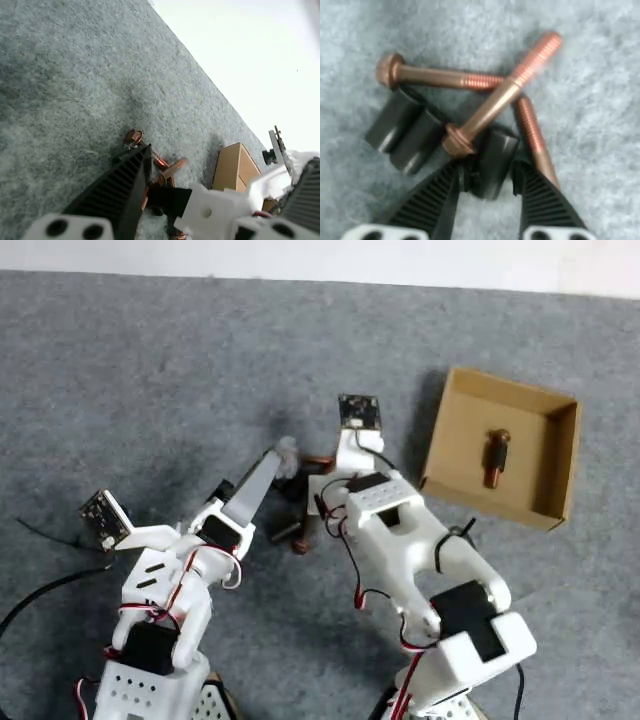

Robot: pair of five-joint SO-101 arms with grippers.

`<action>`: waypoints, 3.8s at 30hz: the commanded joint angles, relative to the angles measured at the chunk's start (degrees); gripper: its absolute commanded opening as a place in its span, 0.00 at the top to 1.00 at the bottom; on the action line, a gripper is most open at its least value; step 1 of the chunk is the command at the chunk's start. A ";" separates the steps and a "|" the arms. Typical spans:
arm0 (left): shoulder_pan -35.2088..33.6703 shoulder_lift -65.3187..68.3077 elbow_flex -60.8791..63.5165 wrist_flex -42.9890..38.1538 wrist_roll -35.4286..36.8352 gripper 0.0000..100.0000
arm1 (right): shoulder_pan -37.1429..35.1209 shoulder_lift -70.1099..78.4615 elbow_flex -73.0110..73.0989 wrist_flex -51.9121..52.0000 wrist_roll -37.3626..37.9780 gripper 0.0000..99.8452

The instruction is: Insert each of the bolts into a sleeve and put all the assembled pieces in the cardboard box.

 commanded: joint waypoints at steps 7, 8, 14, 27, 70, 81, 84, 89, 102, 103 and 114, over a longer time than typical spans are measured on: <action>-0.48 -0.66 1.10 -1.32 0.44 0.59 | 1.98 5.32 -10.77 5.14 -0.62 0.87; -0.48 -0.75 1.10 -1.32 0.44 0.59 | 2.07 5.23 -10.77 5.58 -0.53 0.87; -0.66 -0.84 1.10 -1.32 0.53 0.59 | 2.07 5.23 -10.95 11.21 -0.44 0.87; -0.22 -0.66 1.10 -0.97 0.70 0.59 | 5.41 5.58 -11.03 13.41 -0.18 0.87; -0.66 -0.75 1.10 2.81 0.35 0.59 | 6.81 5.67 -10.95 18.15 -0.62 0.87; -0.48 -0.75 1.10 2.99 0.44 0.59 | 6.46 5.67 -10.77 18.15 -0.26 1.00; -0.40 -0.75 1.10 2.99 0.44 0.59 | 6.46 5.58 -10.77 18.24 -0.18 1.00; -0.57 -0.75 1.10 2.99 0.44 0.59 | 4.44 0.84 -10.51 20.26 8.97 1.00; -0.66 -0.84 0.22 3.16 0.35 0.59 | 5.49 -46.90 27.38 -3.38 9.58 1.00; -0.66 -0.84 0.04 3.78 0.35 0.59 | 5.49 -50.86 30.11 -4.79 9.58 1.00; 3.30 -0.75 -4.79 14.95 -7.56 0.65 | 5.49 -85.41 49.89 -7.69 17.14 1.00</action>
